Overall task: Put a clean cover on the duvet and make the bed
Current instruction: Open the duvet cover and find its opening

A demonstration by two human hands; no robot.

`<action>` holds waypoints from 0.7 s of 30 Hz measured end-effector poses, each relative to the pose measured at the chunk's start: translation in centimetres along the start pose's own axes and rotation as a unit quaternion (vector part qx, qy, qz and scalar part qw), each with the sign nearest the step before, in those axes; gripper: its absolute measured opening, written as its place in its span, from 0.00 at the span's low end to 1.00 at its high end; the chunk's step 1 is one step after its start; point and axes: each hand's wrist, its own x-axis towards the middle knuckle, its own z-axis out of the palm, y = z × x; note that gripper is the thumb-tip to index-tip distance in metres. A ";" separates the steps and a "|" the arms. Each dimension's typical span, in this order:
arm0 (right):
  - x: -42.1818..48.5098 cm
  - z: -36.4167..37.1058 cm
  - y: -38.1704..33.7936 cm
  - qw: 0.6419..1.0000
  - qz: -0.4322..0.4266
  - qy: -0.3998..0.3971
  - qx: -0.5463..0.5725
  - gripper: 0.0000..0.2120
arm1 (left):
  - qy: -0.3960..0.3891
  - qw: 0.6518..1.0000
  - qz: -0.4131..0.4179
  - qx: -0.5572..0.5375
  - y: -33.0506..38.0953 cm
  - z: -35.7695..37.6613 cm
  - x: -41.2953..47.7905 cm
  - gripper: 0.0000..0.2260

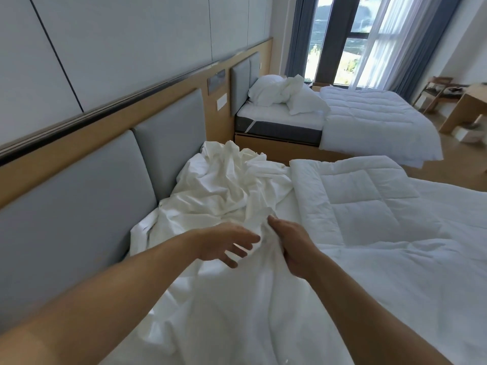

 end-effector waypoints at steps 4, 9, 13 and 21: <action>-0.7 1.0 -0.1 0.991 0.038 -0.124 -0.028 0.21 | 0.014 0.975 0.125 0.183 0.3 0.4 -0.5 0.40; -1.2 0.7 -0.6 0.987 0.013 -0.112 -0.112 0.21 | 0.093 0.913 0.206 0.340 1.5 -1.1 -0.6 0.04; -2.3 0.4 0.1 0.962 0.049 -0.067 -0.259 0.18 | 0.150 0.902 0.259 0.312 3.8 -2.8 -1.3 0.04; -2.3 0.8 -1.3 0.978 0.011 0.111 -0.176 0.04 | -0.049 0.959 0.131 0.246 4.4 -2.4 -1.5 0.19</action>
